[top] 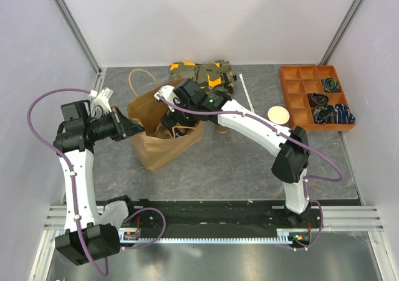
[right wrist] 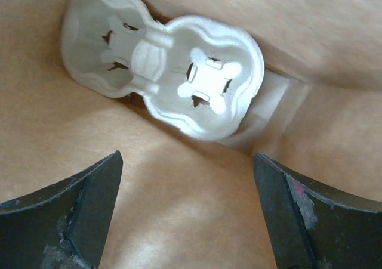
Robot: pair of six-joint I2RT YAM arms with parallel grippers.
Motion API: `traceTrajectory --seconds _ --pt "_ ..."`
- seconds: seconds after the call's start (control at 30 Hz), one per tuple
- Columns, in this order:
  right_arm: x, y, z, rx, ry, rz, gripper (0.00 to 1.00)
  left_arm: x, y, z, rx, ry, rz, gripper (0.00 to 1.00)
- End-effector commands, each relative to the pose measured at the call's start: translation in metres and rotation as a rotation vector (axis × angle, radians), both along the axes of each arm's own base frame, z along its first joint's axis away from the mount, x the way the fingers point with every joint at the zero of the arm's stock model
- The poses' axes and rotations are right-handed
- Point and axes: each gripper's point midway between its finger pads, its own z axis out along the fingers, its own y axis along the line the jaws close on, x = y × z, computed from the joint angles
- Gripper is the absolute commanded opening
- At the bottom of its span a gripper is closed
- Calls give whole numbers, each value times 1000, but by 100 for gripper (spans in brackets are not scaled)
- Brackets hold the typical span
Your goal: Pack the takeout coffee
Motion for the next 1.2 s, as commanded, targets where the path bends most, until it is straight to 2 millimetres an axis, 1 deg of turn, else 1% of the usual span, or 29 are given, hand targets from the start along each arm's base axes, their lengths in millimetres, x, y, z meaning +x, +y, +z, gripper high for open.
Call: traceTrajectory --seconds 0.0,0.13,0.17,0.23,0.27,0.3,0.33,0.37,0.4,0.43,0.53,0.6,0.63,0.7,0.73,0.77,0.8,0.83,0.87,0.9,0.93,0.97,1.03,1.13,1.17 --pt "0 4 47 112 -99 39 98 4 3 -2 -3 14 18 2" --pt "1 11 78 191 -146 56 98 4 3 -1 1 8 12 2" --pt "3 13 88 213 -159 51 98 4 3 -1 3 4 9 2" --pt "9 14 98 235 -173 30 98 4 3 -2 4 3 4 2" --pt "13 15 114 265 -195 19 98 3 3 -1 10 -6 -2 2" --pt "20 15 118 277 -194 -5 98 3 3 -1 13 -8 -4 2" --pt "25 14 126 289 -206 -26 98 3 2 -1 18 -13 -11 2" --pt "30 13 145 325 -228 -40 98 2 3 -1 21 -15 -12 2" --pt "37 11 150 340 -229 -67 98 2 3 -2 22 -11 -16 2" --pt "41 10 167 371 -250 -75 98 2 3 -2 25 -13 -21 2" --pt "48 1 188 414 -273 -108 98 1 2 -2 32 -24 -32 2" --pt "53 -6 198 430 -293 -125 98 0 2 -2 38 -29 -37 2" --pt "54 -8 199 432 -297 -129 98 0 2 -2 42 -32 -43 2" --pt "66 -17 199 419 -322 -171 98 -1 2 0 52 -50 -53 2" --pt "71 -20 195 411 -319 -191 98 -2 1 1 61 -61 -64 2" --pt "81 -28 190 394 -322 -224 98 -2 1 2 68 -71 -71 2" --pt "87 -29 181 379 -311 -235 98 -3 1 4 75 -80 -75 2" --pt "91 -31 179 375 -308 -243 98 -2 2 4 91 -99 -88 2" --pt "100 -32 169 358 -295 -257 98 -3 1 6 99 -110 -95 2" --pt "102 -32 165 353 -281 -256 98 -3 1 8 103 -120 -103 2" --pt "103 -31 167 360 -282 -252 98 -3 2 8 115 -134 -109 2" --pt "106 -30 160 349 -271 -250 97 -4 1 9 119 -137 -117 2" --pt "105 -26 155 353 -253 -226 95 -5 1 11 135 -162 -141 2" --pt "102 -20 143 350 -225 -191 89 -6 0 15 160 -192 -171 2" --pt "103 -19 139 346 -220 -190 86 -6 1 18 169 -207 -179 2"
